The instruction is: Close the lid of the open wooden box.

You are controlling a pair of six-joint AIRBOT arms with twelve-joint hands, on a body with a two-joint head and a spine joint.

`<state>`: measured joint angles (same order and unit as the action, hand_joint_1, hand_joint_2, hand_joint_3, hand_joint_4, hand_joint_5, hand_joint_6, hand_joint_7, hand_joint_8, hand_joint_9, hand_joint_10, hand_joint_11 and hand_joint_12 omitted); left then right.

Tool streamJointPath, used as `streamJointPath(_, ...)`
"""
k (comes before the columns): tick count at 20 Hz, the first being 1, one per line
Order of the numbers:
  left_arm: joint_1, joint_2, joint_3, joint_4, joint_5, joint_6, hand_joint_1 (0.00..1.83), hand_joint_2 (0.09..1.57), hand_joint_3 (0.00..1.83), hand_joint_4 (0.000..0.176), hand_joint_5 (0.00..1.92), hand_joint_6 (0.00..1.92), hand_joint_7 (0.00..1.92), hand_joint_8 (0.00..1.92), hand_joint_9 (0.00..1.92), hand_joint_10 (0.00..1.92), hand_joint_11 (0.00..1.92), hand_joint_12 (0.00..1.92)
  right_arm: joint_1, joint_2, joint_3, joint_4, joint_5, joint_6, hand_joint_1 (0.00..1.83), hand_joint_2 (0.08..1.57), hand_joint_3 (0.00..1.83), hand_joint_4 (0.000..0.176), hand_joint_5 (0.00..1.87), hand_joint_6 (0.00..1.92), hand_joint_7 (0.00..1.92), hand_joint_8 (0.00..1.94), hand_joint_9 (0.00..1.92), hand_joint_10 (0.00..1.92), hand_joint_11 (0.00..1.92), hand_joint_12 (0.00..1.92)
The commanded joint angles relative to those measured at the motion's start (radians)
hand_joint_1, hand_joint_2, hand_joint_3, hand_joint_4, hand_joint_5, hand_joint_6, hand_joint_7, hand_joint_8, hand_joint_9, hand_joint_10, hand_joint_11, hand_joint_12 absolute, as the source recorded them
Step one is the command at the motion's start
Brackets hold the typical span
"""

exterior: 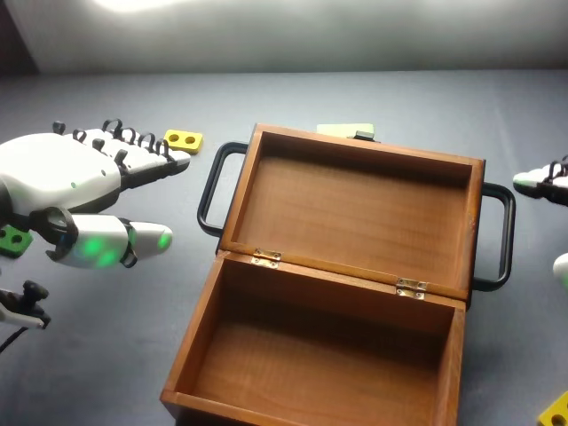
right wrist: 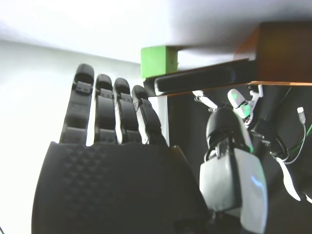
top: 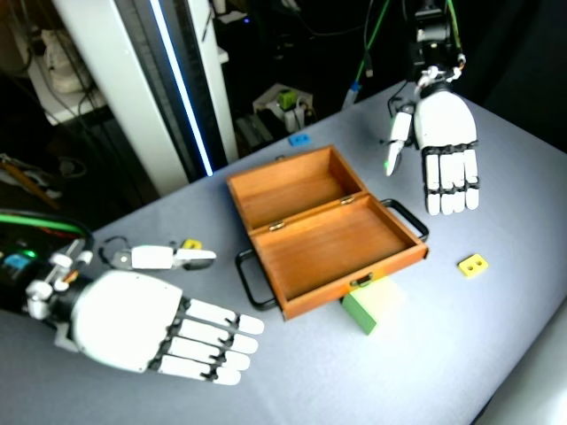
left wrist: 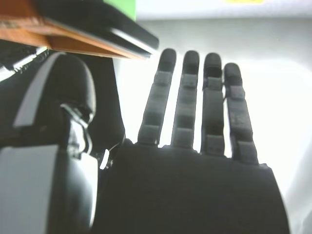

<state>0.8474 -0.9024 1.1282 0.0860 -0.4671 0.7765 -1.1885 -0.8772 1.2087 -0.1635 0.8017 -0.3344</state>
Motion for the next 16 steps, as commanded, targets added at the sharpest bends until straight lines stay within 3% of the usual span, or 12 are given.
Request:
streamJointPath(1,-0.009,-0.01,0.006,0.005,-0.087,-0.011,0.0,1.39,0.0,0.0,0.04,0.01,0.09,0.0,0.14,0.01,0.06,0.05,0.005,0.003,-0.004,0.016,0.105,0.007,0.0,1.19,0.0,0.022,0.0,0.0,0.0,0.0,0.04,0.0,0.1,0.02)
streamJointPath(2,-0.013,-0.015,0.006,0.021,-0.08,-0.019,0.0,1.38,0.0,0.0,0.06,0.01,0.09,0.0,0.12,0.0,0.06,0.05,0.003,0.003,-0.01,0.004,0.105,0.007,0.0,1.2,0.0,0.004,0.0,0.0,0.0,0.0,0.04,0.0,0.1,0.02)
streamJointPath(4,-0.023,-0.025,0.007,0.043,-0.07,-0.029,0.0,1.37,0.0,0.0,0.07,0.01,0.1,0.01,0.12,0.0,0.06,0.05,0.003,0.003,-0.017,-0.023,0.104,0.009,0.0,1.21,0.01,0.0,0.0,0.0,0.0,0.0,0.03,0.0,0.1,0.01)
streamJointPath(8,-0.034,-0.057,0.034,0.119,-0.067,-0.132,0.0,1.36,0.0,0.0,0.09,0.01,0.08,0.0,0.09,0.0,0.03,0.04,0.003,-0.002,-0.024,-0.042,0.104,0.012,0.0,1.21,0.01,0.0,0.0,0.0,0.0,0.0,0.01,0.0,0.1,0.01)
streamJointPath(12,-0.054,-0.079,0.035,0.166,-0.04,-0.134,0.0,1.34,0.0,0.0,0.07,0.0,0.08,0.0,0.09,0.0,0.05,0.04,0.003,-0.011,-0.029,-0.05,0.105,0.013,0.0,1.23,0.01,0.0,0.0,0.0,0.0,0.0,0.0,0.0,0.09,0.01)
streamJointPath(16,-0.056,-0.088,0.032,0.187,-0.03,-0.134,0.06,1.4,0.01,0.0,0.1,0.01,0.08,0.0,0.06,0.0,0.07,0.05,0.003,-0.014,-0.017,-0.022,0.108,0.013,0.0,1.22,0.0,0.0,0.0,0.0,0.0,0.0,0.01,0.0,0.09,0.01)
